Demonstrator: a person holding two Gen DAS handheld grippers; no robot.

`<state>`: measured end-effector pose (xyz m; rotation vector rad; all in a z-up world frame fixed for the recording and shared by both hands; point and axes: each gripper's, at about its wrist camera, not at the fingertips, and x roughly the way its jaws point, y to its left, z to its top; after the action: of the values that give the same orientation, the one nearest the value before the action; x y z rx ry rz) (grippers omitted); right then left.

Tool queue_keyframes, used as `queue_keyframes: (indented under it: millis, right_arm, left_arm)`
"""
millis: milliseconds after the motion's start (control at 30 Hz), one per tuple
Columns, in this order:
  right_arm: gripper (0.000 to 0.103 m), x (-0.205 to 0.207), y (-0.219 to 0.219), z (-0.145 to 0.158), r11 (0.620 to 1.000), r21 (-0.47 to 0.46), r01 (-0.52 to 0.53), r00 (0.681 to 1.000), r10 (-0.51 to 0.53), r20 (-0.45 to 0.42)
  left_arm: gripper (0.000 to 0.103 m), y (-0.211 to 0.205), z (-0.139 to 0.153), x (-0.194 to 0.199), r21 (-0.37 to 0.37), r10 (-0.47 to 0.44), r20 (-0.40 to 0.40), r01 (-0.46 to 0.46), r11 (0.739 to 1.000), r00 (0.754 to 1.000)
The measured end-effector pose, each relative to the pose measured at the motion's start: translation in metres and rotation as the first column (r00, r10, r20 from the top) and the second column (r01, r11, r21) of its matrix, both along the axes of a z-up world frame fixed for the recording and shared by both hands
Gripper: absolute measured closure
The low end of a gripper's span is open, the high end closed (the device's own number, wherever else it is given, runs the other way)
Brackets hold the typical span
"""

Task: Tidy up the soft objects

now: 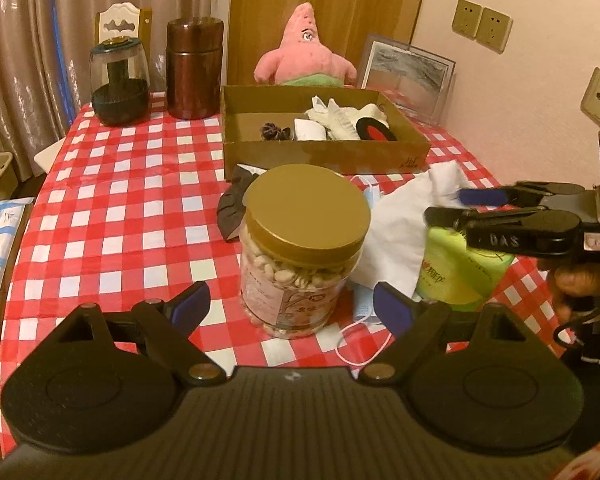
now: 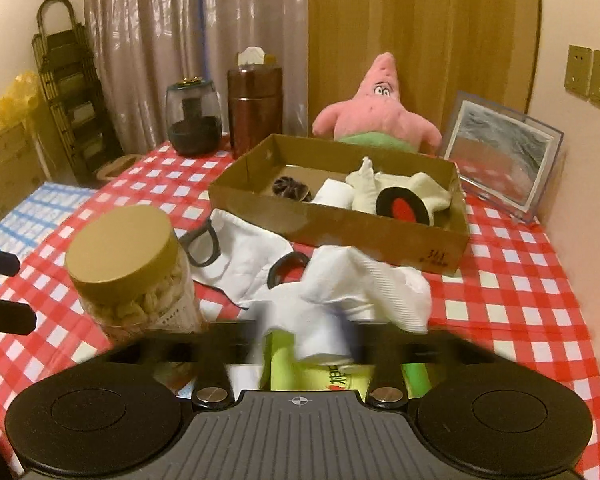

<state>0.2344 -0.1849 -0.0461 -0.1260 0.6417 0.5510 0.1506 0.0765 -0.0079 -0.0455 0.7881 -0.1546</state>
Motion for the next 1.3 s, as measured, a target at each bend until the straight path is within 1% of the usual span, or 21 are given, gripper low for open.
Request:
queue_keyframes:
  millis: [67,167,233,300,333,367,400,467,533,600,633,667,733,867,1000,1100,1300]
  right_arm:
    - [0.029,0.001,0.005,-0.004,1.0,0.0,-0.012,1.0,0.012,0.025]
    - [0.029,0.001,0.023,-0.013,0.993,-0.112,-0.024,0.997,0.032,0.065]
    - [0.029,0.001,0.033,-0.019,0.98,-0.196,-0.038,0.994,0.056,0.089]
    - [0.03,-0.002,0.039,-0.025,0.966,-0.255,-0.041,0.991,0.072,0.115]
    - [0.034,-0.003,0.04,-0.029,0.962,-0.27,-0.043,0.989,0.079,0.124]
    - [0.043,-0.003,0.042,-0.031,0.958,-0.282,-0.045,0.988,0.084,0.129]
    - [0.047,-0.003,0.043,-0.032,0.955,-0.292,-0.045,0.988,0.086,0.131]
    - [0.06,-0.003,0.046,-0.036,0.95,-0.31,-0.044,0.986,0.09,0.137]
    - [0.067,-0.002,0.048,-0.039,0.944,-0.326,-0.049,0.986,0.098,0.136]
    - [0.076,-0.002,0.049,-0.039,0.945,-0.321,-0.057,0.985,0.105,0.133]
    - [0.087,-0.003,0.05,-0.037,0.945,-0.321,-0.062,0.984,0.11,0.137]
    - [0.095,-0.004,0.051,-0.036,0.945,-0.32,-0.066,0.983,0.117,0.142]
    - [0.099,-0.007,0.052,-0.035,0.945,-0.321,-0.066,0.981,0.121,0.154]
    - [0.101,-0.008,0.048,-0.03,0.952,-0.301,-0.057,0.98,0.112,0.167]
    - [0.101,-0.012,0.041,-0.018,0.965,-0.257,-0.042,0.977,0.093,0.19]
    - [0.101,-0.013,0.033,-0.003,0.975,-0.221,-0.018,0.977,0.065,0.205]
    - [0.101,-0.014,0.012,0.032,0.988,-0.153,0.029,0.969,0.009,0.246]
  left_arm:
    - [0.016,0.001,-0.003,0.002,-0.003,0.003,-0.006,-0.003,1.0,1.0]
    - [0.016,0.003,-0.007,0.004,-0.009,0.007,-0.015,-0.007,1.0,1.0]
    - [0.016,0.004,-0.008,0.004,-0.014,0.011,-0.018,-0.011,1.0,1.0]
    - [0.016,0.005,-0.008,0.004,-0.014,0.014,-0.019,-0.015,1.0,1.0]
    - [0.016,0.006,-0.009,0.004,-0.013,0.017,-0.018,-0.017,1.0,1.0]
    - [0.016,0.007,-0.009,0.005,-0.013,0.02,-0.018,-0.02,1.0,1.0]
    - [0.016,0.008,-0.008,0.005,-0.012,0.022,-0.019,-0.022,1.0,1.0]
    - [0.016,0.009,-0.008,0.005,-0.01,0.023,-0.019,-0.024,1.0,1.0]
    - [0.016,0.009,-0.008,0.005,-0.008,0.025,-0.02,-0.026,1.0,0.999]
    - [0.016,0.01,-0.009,0.005,-0.006,0.029,-0.02,-0.029,1.0,0.999]
    - [0.016,0.011,-0.009,0.005,-0.006,0.033,-0.022,-0.033,0.999,0.999]
    - [0.016,0.011,-0.01,0.005,-0.007,0.035,-0.023,-0.035,0.999,0.999]
    - [0.016,0.012,-0.01,0.004,-0.009,0.036,-0.024,-0.036,0.999,0.999]
    - [0.016,0.011,-0.01,0.004,-0.01,0.034,-0.025,-0.035,0.999,0.999]
    - [0.016,0.012,-0.004,0.004,-0.003,0.032,-0.012,-0.032,0.999,0.999]
    - [0.016,0.012,0.004,0.005,0.005,0.022,0.006,-0.022,1.0,1.0]
    - [0.016,0.009,0.023,0.015,0.021,-0.033,0.035,0.032,0.999,0.999]
